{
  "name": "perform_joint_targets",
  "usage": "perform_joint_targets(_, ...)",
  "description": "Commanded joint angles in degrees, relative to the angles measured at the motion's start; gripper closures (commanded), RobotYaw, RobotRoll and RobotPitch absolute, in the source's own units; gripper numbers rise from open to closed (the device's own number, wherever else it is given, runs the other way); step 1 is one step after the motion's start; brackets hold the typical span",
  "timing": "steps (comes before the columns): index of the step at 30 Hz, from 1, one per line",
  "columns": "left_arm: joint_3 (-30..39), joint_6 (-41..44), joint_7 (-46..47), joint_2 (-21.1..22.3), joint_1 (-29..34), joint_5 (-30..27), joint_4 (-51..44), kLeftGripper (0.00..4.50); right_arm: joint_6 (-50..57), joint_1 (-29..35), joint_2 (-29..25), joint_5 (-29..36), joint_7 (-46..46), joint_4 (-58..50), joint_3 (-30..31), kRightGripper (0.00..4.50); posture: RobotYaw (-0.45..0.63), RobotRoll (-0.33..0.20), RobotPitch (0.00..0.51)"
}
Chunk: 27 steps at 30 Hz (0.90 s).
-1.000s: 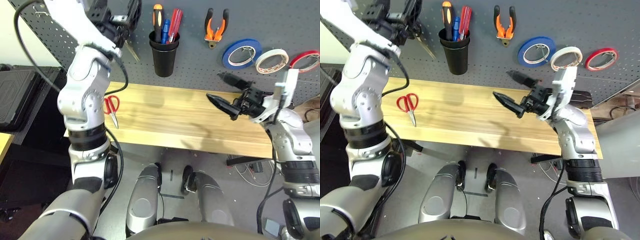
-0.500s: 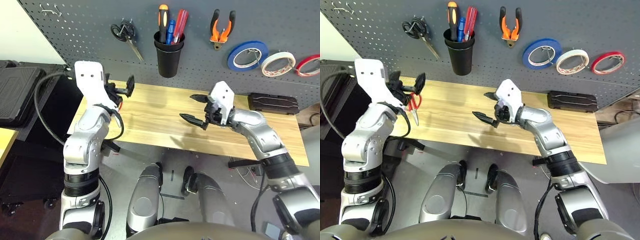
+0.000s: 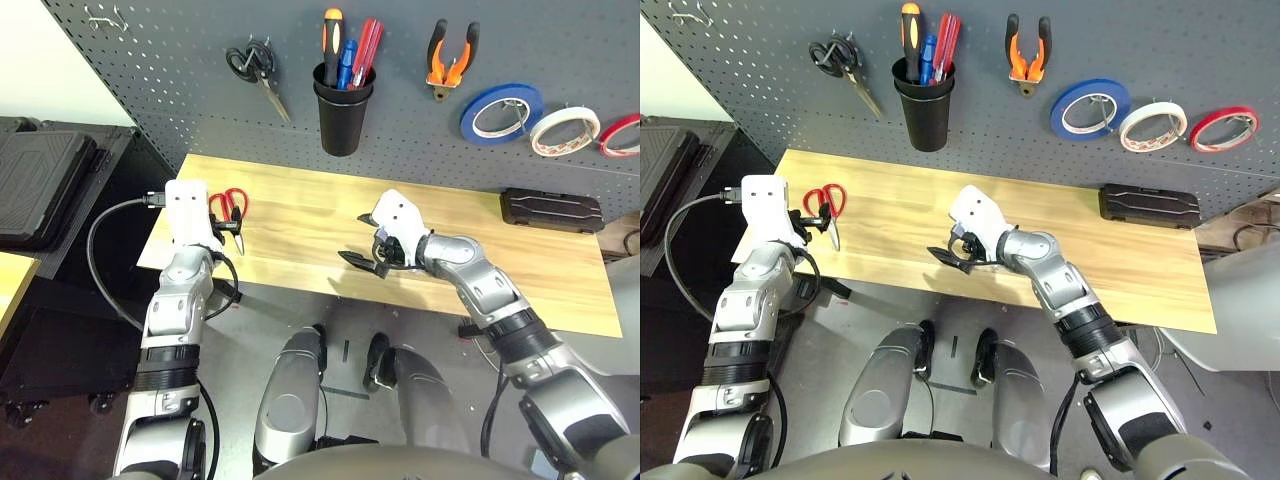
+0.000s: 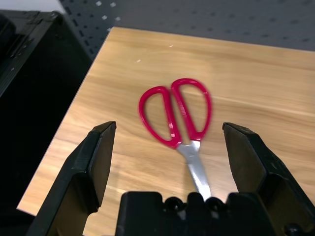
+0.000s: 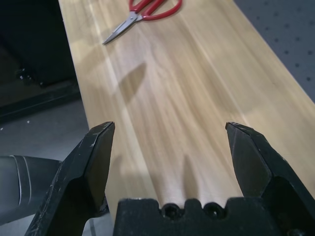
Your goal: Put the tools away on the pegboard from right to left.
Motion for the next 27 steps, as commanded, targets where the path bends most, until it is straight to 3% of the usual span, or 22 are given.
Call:
perform_joint_targets(1, 0.6, -2.5, 0.7, 0.0, -0.3, 1.2, 4.8, 0.06, 0.6, 1.7, 0.0, -1.0, -0.2, 0.0, 1.0, 0.00, 0.26, 0.000, 0.323)
perform_joint_targets(14, 1.8, -10.7, 4.1, 1.2, -8.2, 3.2, 22.9, 0.06, 4.0, 3.2, 1.2, -2.4, -1.6, -4.2, 2.0, 0.00, 0.22, 0.000, 0.370)
perform_joint_targets(27, 1.8, -19.9, 8.1, 2.8, -17.4, 4.2, 42.9, 0.06, 6.8, 5.3, 0.3, -2.4, -2.7, -9.2, 1.5, 0.00, 0.18, 0.000, 0.368)
